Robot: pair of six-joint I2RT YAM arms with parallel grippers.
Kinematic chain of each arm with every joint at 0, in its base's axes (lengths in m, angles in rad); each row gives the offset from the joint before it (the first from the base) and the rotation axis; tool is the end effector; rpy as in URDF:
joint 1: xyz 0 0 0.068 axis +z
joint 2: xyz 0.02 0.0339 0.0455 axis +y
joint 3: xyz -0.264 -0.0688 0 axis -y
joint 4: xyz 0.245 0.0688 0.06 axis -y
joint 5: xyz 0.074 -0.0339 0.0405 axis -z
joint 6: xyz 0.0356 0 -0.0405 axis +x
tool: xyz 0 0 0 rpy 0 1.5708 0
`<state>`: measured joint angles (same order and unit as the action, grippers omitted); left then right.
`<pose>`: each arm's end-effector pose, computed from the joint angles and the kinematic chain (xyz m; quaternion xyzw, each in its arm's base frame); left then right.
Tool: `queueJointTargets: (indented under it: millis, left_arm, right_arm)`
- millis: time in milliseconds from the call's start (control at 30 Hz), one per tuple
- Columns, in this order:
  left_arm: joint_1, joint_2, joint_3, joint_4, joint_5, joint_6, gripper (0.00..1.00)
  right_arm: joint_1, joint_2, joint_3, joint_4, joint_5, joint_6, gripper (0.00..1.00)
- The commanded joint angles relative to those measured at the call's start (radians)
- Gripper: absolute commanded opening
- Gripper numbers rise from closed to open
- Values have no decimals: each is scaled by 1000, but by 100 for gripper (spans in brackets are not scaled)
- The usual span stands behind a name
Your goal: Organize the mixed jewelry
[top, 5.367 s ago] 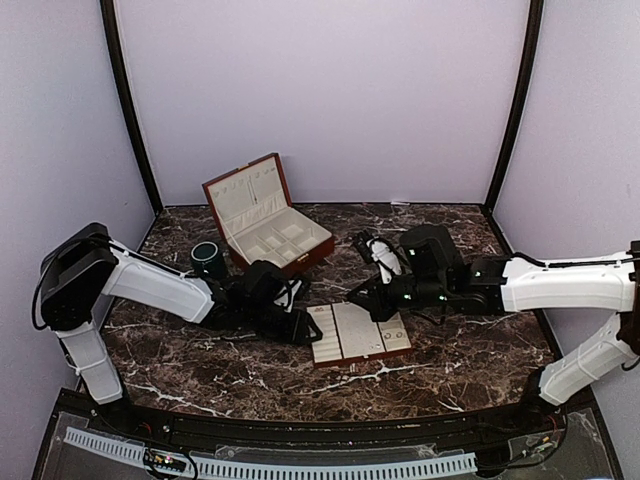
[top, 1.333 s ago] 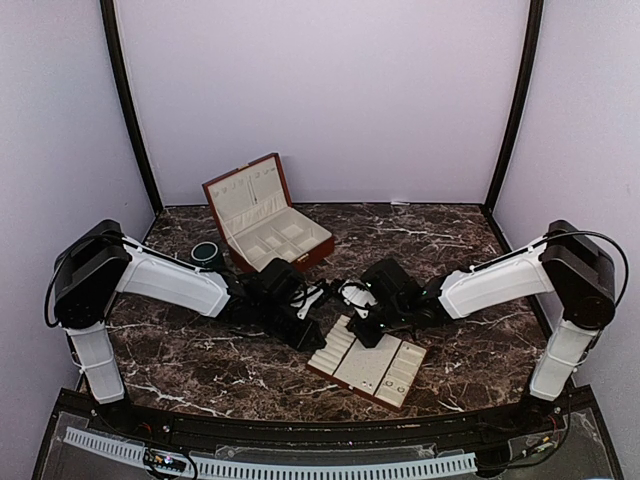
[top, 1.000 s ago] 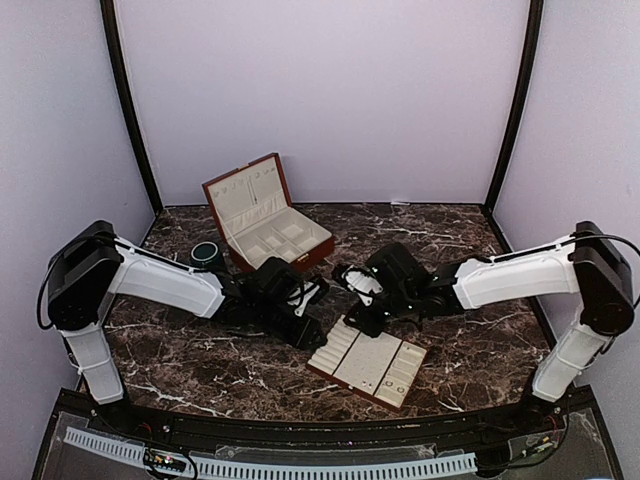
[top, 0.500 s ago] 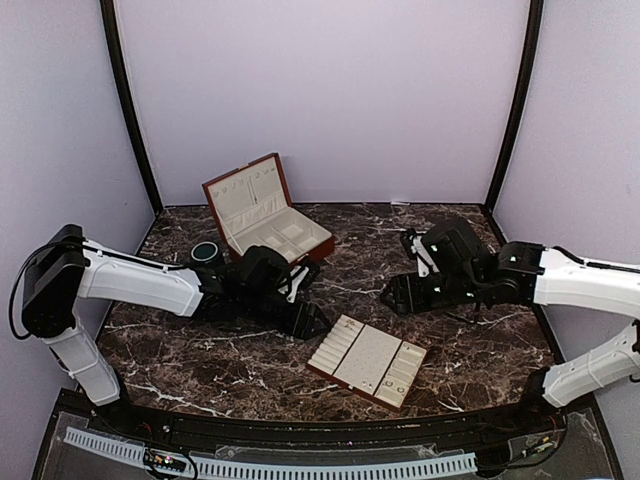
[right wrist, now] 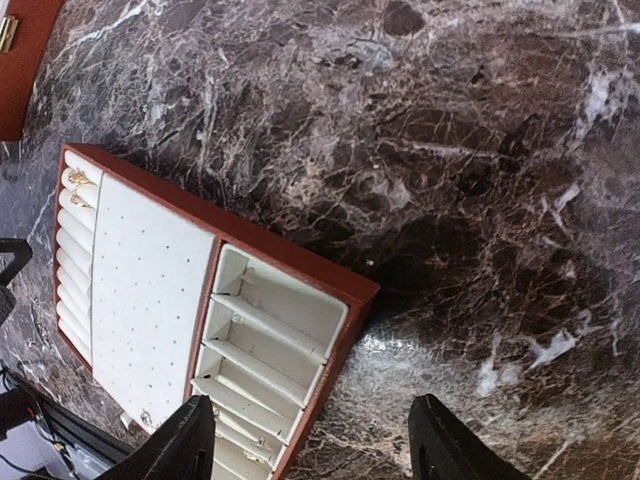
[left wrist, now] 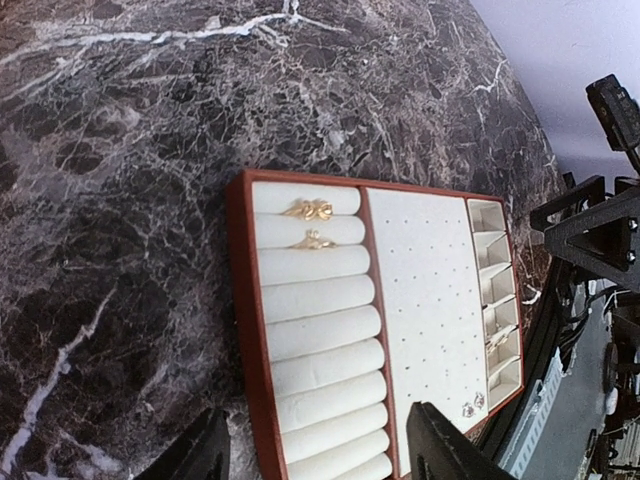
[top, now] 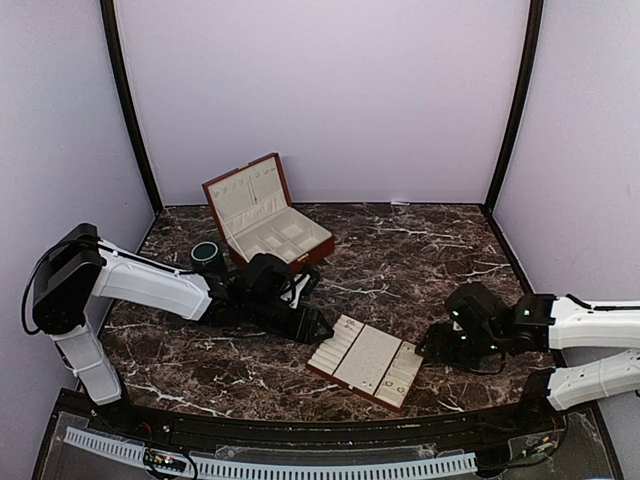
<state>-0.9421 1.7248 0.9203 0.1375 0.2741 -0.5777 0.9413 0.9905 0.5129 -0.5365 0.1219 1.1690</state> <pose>0.2032 -0.2958 0.1725 0.2201 0.8656 -0.3871 0.2289 0.1084 0.1415 0.1821 0.1257 0.9516 0.2097 0.1862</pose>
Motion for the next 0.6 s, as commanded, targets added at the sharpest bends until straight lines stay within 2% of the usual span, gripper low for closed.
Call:
queueJointTargets:
  millis: [0,367,567]
  left_arm:
    - [-4,17,-21,36,28,-23,63]
    - [-4,70,-24,36,38,-25,59]
    - [-4,87,-27,28,13,-22,51]
  right_arm:
    - [-4,47,-27,115,-60,59,66]
    - [-4,148,-33,249,-98,35,51]
    - [-2,205,-12,295,-97,27,46]
